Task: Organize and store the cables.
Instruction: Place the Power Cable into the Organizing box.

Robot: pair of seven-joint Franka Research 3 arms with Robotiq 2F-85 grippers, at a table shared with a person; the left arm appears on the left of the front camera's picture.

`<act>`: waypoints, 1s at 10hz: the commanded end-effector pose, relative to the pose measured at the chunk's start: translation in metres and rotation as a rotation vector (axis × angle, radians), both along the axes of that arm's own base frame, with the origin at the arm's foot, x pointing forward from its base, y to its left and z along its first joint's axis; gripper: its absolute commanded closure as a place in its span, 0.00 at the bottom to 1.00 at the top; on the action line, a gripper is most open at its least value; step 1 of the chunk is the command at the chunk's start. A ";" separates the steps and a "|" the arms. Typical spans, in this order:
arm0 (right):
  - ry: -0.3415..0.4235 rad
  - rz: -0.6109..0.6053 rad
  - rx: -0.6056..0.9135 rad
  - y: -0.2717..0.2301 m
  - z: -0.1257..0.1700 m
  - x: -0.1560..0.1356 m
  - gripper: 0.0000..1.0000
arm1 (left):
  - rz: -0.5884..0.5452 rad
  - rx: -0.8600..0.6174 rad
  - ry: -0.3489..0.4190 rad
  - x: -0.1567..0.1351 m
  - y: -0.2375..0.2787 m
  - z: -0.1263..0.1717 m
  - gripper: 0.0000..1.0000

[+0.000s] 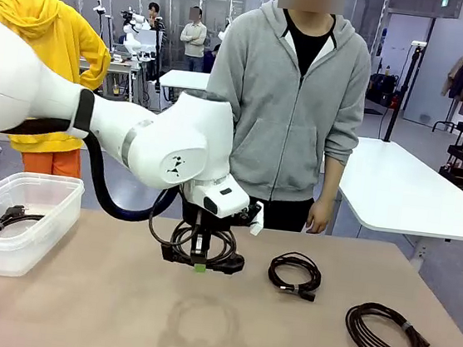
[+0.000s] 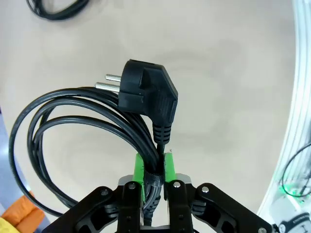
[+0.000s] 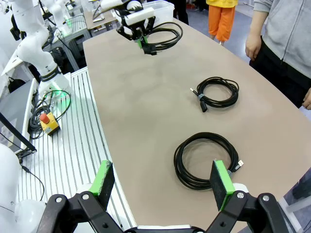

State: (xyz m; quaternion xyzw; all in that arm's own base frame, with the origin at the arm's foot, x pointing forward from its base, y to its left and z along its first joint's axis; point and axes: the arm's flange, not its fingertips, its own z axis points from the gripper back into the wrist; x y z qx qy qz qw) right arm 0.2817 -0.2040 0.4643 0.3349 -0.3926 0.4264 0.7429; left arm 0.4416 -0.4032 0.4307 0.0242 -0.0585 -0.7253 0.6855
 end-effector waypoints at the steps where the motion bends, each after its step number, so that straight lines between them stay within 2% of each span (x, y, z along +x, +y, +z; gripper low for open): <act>1: -0.017 0.003 0.008 0.000 0.000 0.000 0.00 | -0.102 -0.064 -0.024 -0.023 0.002 -0.001 1.00; 2: -0.017 0.003 0.008 0.000 0.000 0.000 0.00 | 0.000 0.000 0.000 0.000 0.000 0.000 1.00; 6: -0.017 0.003 0.008 0.000 0.000 0.000 0.00 | 0.000 0.000 0.000 0.000 0.000 0.000 1.00; 7: -0.017 0.003 0.008 0.000 0.000 0.000 0.00 | -0.020 -0.008 0.006 -0.001 0.005 -0.007 0.82; 8: -0.017 0.003 0.008 0.000 0.000 0.000 0.00 | -0.081 -0.014 -0.078 0.001 0.014 0.005 0.82; 10: -0.017 0.003 0.008 0.000 0.000 0.000 0.00 | -0.147 0.010 -0.109 0.001 0.075 0.019 0.82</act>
